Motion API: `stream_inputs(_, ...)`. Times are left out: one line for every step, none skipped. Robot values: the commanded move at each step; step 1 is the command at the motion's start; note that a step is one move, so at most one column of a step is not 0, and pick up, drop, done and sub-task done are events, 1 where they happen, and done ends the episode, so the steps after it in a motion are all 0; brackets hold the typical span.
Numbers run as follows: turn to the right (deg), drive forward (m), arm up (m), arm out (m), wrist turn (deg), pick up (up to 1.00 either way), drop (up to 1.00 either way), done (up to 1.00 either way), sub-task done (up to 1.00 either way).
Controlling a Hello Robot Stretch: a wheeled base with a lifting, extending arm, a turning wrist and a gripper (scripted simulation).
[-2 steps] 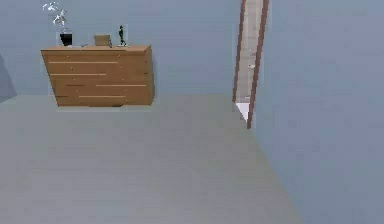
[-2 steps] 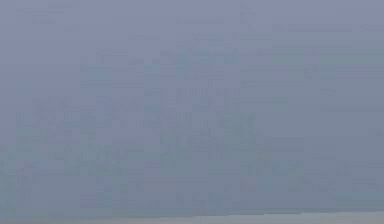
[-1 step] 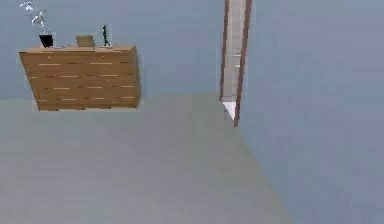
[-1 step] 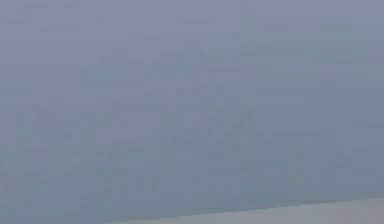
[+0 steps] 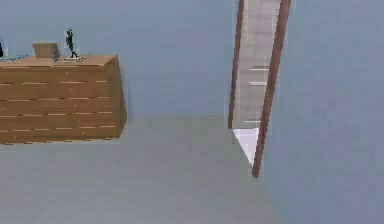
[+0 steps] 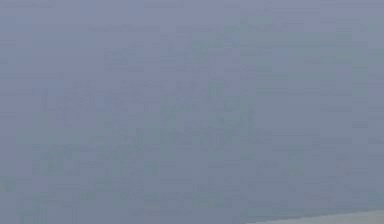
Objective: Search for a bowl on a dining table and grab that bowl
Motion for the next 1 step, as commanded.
stream_inputs(0.0, 1.00, 0.00, 0.00, 0.0, 0.00, 0.00, 0.00, 0.00)
